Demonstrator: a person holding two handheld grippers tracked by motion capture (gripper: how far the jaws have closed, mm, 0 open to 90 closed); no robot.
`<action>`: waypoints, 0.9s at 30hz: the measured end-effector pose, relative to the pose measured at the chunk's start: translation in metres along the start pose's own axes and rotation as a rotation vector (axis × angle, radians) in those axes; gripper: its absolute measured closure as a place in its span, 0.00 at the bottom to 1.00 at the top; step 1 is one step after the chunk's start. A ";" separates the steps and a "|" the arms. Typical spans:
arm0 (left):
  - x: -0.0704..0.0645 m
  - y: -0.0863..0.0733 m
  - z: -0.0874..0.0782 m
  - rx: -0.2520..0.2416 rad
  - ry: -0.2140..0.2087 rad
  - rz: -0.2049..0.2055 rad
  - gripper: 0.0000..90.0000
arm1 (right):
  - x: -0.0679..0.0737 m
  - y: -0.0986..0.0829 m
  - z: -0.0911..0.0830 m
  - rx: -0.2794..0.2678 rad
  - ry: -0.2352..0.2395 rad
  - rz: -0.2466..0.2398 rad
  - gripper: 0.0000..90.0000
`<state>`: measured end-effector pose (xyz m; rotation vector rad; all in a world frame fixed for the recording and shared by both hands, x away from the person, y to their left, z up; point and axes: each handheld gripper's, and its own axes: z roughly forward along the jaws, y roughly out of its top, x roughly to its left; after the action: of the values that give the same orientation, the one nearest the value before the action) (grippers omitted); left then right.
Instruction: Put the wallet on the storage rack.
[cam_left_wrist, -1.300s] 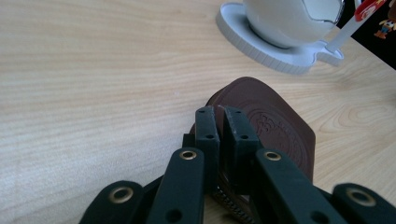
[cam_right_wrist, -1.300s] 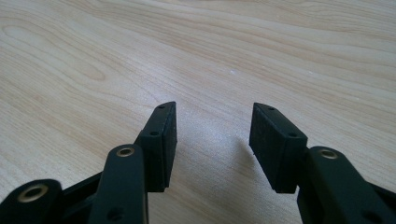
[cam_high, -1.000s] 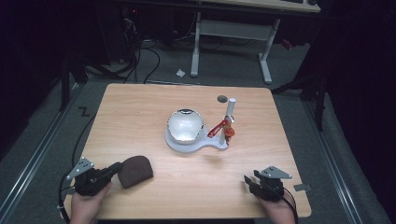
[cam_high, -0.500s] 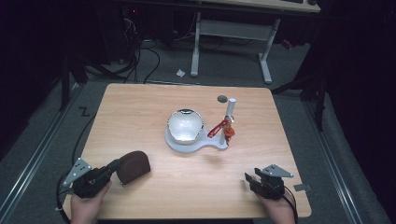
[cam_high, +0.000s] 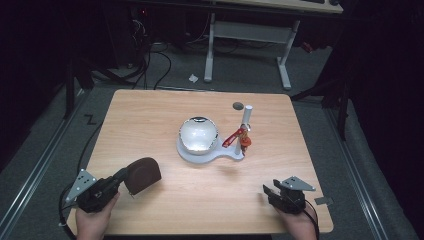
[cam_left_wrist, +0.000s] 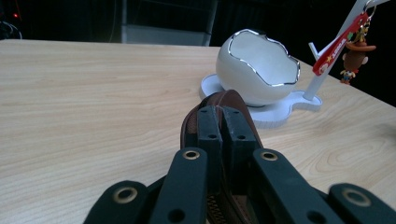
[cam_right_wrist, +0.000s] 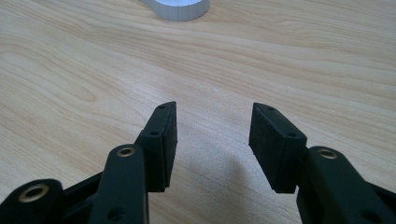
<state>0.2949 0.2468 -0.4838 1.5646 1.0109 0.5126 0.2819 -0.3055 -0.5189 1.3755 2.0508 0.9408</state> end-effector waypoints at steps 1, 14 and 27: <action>-0.001 0.001 0.000 -0.006 0.001 0.000 0.97 | 0.000 0.000 0.000 0.000 -0.001 -0.002 0.58; -0.014 0.010 0.004 -0.012 0.027 0.026 0.97 | -0.001 -0.002 -0.006 -0.020 0.003 -0.002 0.58; -0.029 0.023 0.022 -0.008 -0.009 0.030 0.97 | -0.003 -0.001 -0.008 -0.032 0.019 -0.006 0.58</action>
<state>0.3041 0.2115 -0.4616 1.5757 0.9785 0.5290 0.2765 -0.3103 -0.5146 1.3480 2.0446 0.9831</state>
